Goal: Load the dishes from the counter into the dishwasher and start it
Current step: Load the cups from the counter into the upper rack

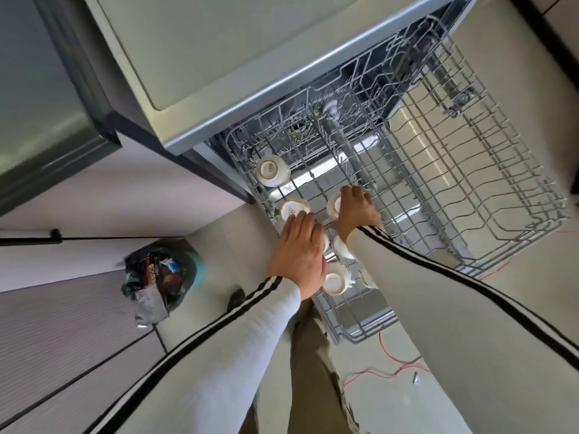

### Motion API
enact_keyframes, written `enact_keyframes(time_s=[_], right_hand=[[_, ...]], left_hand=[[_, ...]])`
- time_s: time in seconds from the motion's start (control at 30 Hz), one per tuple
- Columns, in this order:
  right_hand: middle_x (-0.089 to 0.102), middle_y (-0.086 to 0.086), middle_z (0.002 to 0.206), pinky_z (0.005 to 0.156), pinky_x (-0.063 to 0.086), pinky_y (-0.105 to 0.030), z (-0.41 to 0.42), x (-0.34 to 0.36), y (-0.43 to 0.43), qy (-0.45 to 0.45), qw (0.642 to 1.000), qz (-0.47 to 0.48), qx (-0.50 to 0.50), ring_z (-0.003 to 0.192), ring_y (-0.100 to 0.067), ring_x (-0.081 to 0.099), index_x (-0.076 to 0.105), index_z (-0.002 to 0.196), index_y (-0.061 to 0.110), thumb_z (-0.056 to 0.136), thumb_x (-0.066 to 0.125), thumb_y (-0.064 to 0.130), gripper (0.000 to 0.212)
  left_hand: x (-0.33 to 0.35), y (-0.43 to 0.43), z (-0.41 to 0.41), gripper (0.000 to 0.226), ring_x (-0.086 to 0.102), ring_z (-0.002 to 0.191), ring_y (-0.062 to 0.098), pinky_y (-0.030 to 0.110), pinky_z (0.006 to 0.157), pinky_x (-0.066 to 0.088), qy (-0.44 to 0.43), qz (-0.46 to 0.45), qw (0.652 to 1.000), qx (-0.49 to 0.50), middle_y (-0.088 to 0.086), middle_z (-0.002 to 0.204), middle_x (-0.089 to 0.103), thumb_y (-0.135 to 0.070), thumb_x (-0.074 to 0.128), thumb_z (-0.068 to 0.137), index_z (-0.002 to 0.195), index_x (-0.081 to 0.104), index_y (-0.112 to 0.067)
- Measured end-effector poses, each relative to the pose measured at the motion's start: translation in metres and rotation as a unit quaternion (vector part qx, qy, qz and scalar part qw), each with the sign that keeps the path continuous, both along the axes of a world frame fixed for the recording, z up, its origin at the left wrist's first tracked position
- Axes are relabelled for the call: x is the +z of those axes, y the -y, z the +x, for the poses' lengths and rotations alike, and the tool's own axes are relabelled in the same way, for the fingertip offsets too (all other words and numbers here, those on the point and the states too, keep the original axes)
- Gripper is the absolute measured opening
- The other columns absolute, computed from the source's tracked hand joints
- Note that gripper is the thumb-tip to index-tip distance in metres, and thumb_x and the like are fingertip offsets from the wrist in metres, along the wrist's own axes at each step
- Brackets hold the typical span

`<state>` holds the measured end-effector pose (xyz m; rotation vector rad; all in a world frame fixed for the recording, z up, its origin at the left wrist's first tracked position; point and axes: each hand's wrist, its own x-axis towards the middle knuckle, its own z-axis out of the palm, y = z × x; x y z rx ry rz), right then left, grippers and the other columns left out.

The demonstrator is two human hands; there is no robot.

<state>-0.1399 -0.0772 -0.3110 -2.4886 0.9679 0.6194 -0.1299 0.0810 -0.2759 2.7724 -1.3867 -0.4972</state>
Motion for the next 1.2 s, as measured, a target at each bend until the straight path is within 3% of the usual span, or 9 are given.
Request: enact_keyframes(time_s=[0.27, 0.47, 0.63, 0.83, 0.97, 1.2], right_hand=[[0.036, -0.004, 0.151, 0.101, 0.048, -0.05, -0.004, 0.007, -0.003, 0.0, 0.999, 0.042, -0.018, 0.133, -0.034, 0.042, 0.032, 0.147, 0.029, 0.083, 0.069, 0.011, 0.076], [0.01, -0.005, 0.164, 0.11, 0.037, -0.056, -0.014, 0.021, -0.031, -0.008, 1.0, 0.013, -0.024, 0.149, -0.037, 0.015, 0.031, 0.149, 0.025, 0.087, 0.062, 0.008, 0.071], [0.015, -0.004, 0.163, 0.111, 0.036, -0.049, -0.025, 0.065, -0.064, 0.018, 1.0, -0.008, -0.01, 0.149, -0.029, 0.016, 0.029, 0.152, 0.021, 0.09, 0.059, 0.01, 0.07], [0.028, -0.002, 0.159, 0.111, 0.037, -0.048, -0.02, 0.137, -0.126, 0.144, 0.988, -0.048, -0.013, 0.147, -0.022, 0.025, 0.038, 0.147, 0.019, 0.1, 0.044, 0.026, 0.048], [0.031, -0.004, 0.158, 0.118, 0.028, -0.043, 0.015, 0.188, -0.166, 0.189, 0.98, -0.054, 0.011, 0.148, -0.024, 0.023, 0.038, 0.147, 0.019, 0.103, 0.036, 0.032, 0.047], [0.048, -0.004, 0.146, 0.108, 0.039, -0.041, 0.102, 0.258, -0.225, 0.29, 0.95, -0.084, 0.085, 0.133, -0.024, 0.045, 0.051, 0.139, 0.018, 0.101, 0.043, 0.031, 0.041]], left_hand=[[0.012, -0.014, 0.006, 0.062, 0.022, 0.147, 0.034, 0.048, 0.123, 0.015, -0.013, 0.024, 0.999, -0.029, 0.016, 0.154, 0.03, -0.038, 0.05, 0.092, 0.144, 0.037, -0.007], [0.026, -0.032, 0.017, 0.064, 0.02, 0.148, 0.034, 0.05, 0.122, 0.017, -0.001, 0.028, 0.998, -0.055, 0.017, 0.157, 0.026, -0.038, 0.045, 0.096, 0.149, 0.031, -0.005], [0.056, -0.046, 0.027, 0.063, 0.017, 0.149, 0.031, 0.048, 0.124, 0.014, 0.01, 0.019, 0.998, -0.05, 0.014, 0.161, 0.022, -0.037, 0.038, 0.1, 0.152, 0.023, -0.006], [0.114, -0.093, 0.047, 0.063, 0.013, 0.151, 0.028, 0.046, 0.124, 0.011, 0.002, 0.001, 0.999, -0.038, 0.01, 0.164, 0.017, -0.038, 0.036, 0.101, 0.155, 0.021, -0.01], [0.157, -0.141, 0.081, 0.063, 0.01, 0.152, 0.027, 0.045, 0.124, 0.011, 0.025, -0.017, 0.999, -0.027, 0.009, 0.165, 0.015, -0.037, 0.036, 0.102, 0.156, 0.018, -0.011], [0.217, -0.227, 0.16, 0.064, 0.012, 0.152, 0.028, 0.045, 0.124, 0.012, 0.092, -0.022, 0.995, 0.035, 0.012, 0.164, 0.016, -0.037, 0.034, 0.101, 0.155, 0.019, -0.008]])
